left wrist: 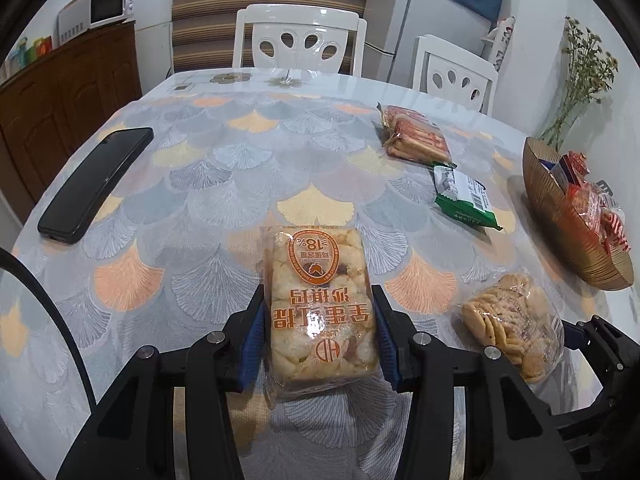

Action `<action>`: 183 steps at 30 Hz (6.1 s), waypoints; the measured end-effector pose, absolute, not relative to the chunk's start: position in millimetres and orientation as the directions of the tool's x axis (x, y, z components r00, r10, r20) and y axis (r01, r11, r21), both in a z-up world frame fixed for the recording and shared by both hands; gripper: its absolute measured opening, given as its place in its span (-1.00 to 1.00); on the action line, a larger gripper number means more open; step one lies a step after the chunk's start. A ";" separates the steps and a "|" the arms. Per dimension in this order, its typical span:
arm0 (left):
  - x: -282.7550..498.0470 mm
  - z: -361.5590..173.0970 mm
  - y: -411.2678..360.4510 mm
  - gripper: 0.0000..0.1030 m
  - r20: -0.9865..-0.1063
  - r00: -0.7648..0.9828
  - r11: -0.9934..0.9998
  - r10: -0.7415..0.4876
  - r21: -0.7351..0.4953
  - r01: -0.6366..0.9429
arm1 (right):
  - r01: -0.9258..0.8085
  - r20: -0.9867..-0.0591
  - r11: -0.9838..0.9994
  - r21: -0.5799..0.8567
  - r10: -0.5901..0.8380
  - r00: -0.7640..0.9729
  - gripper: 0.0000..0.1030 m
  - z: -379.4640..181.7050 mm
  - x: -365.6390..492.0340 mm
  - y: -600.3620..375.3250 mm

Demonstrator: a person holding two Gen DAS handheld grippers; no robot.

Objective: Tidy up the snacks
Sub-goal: 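Grasp the square bread pack with the left tool while the right tool grasps the biscuit bag, then carry both packs into the amber bowl and open both tools, then withdraw both open tools toward the remaining two packs, then grasp the red layered bread pack with the left tool while the right tool grasps the green-label pack, then lift both held packs off the table toward the amber bowl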

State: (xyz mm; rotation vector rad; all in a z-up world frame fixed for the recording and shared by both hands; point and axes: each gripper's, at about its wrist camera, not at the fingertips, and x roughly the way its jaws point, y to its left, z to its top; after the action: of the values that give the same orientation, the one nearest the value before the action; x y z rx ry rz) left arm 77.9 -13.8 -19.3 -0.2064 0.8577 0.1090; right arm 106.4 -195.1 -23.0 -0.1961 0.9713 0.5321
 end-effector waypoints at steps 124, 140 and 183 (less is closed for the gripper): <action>118.5 -8.4 -17.5 0.41 -0.819 0.574 0.993 -0.012 -0.076 -0.087 | -0.219 -0.810 0.912 0.348 0.410 0.419 0.57 -4.0 187.4 -216.9; 232.1 18.5 -29.2 0.41 -0.784 0.605 0.983 -0.138 -0.182 -0.012 | -0.178 -0.794 0.952 0.248 0.305 0.526 -0.22 -19.2 216.2 -196.5; 80.6 -7.2 10.6 0.13 -0.739 0.673 0.972 0.032 -0.133 -0.193 | -0.247 -0.750 0.883 0.398 0.469 0.467 -0.33 -20.1 173.8 -229.7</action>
State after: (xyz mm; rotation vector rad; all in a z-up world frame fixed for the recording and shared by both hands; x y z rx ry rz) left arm 80.6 10.6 -7.2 -0.2066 0.8248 0.1277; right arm 173.8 -229.7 -20.1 0.2478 0.9929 0.4448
